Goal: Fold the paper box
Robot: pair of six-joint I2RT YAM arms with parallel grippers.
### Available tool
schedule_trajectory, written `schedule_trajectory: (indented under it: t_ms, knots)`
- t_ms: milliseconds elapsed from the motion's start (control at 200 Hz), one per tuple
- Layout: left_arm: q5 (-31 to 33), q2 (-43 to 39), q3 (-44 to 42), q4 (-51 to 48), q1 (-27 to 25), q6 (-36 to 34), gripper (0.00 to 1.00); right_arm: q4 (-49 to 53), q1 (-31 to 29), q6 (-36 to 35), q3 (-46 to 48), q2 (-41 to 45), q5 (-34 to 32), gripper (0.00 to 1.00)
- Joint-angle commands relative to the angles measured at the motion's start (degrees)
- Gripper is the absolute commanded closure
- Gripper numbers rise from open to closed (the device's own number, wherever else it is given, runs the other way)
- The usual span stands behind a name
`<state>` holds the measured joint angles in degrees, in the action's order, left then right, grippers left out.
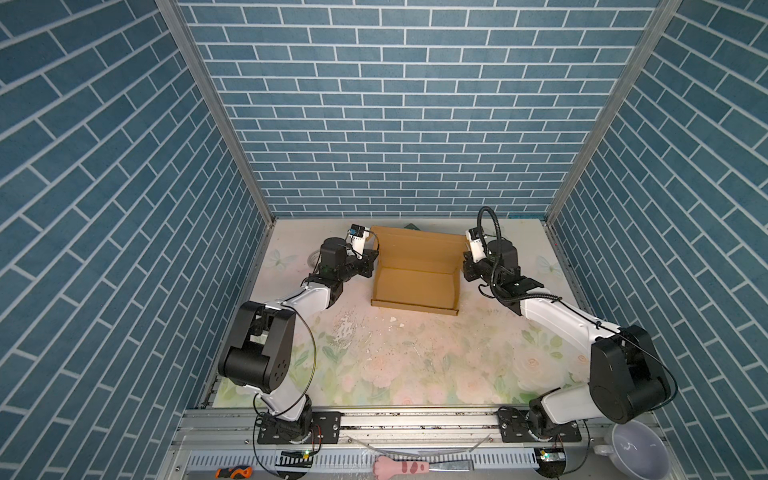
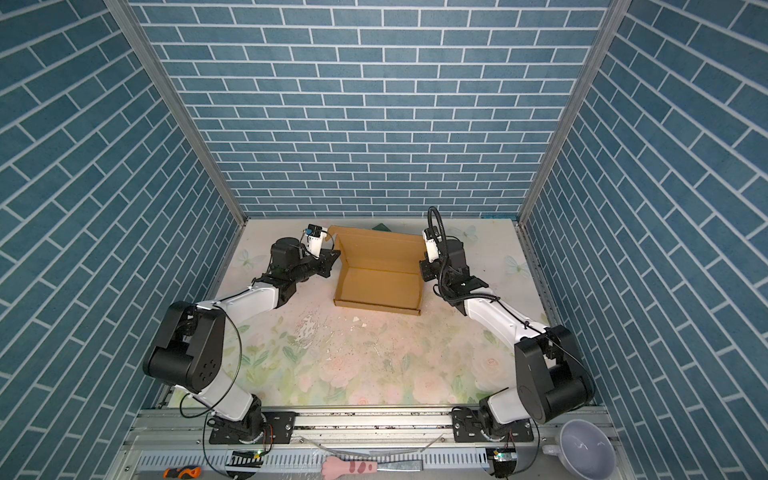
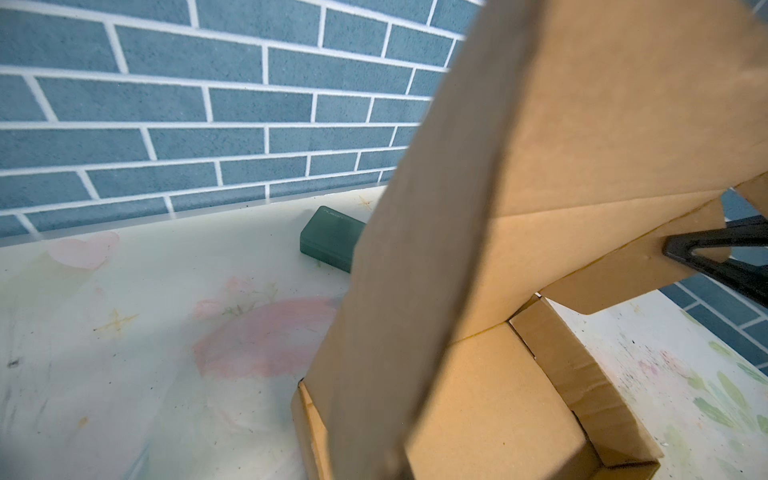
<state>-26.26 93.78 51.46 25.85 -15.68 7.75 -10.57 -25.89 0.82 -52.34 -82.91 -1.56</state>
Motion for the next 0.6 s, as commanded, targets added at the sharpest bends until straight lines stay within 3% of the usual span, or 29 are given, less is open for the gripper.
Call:
schedule_trajectory:
  t_ms: [0,215,595]
  knots:
    - [-3.75,0.58,-2.07,3.33,-2.51,0.42,0.98,-5.27,-2.51,2.91,1.35,1.69,2.26,1.00]
    - [-3.09,-0.20,-5.04,3.75,-2.51,0.43,0.98,-6.81,-3.47,9.02,1.45,1.55,1.10,1.00]
    - [-3.28,-1.28,-6.71,4.65,-2.68,1.85,0.98,-7.41,-5.90,12.25,3.46,0.92,-3.47,1.00]
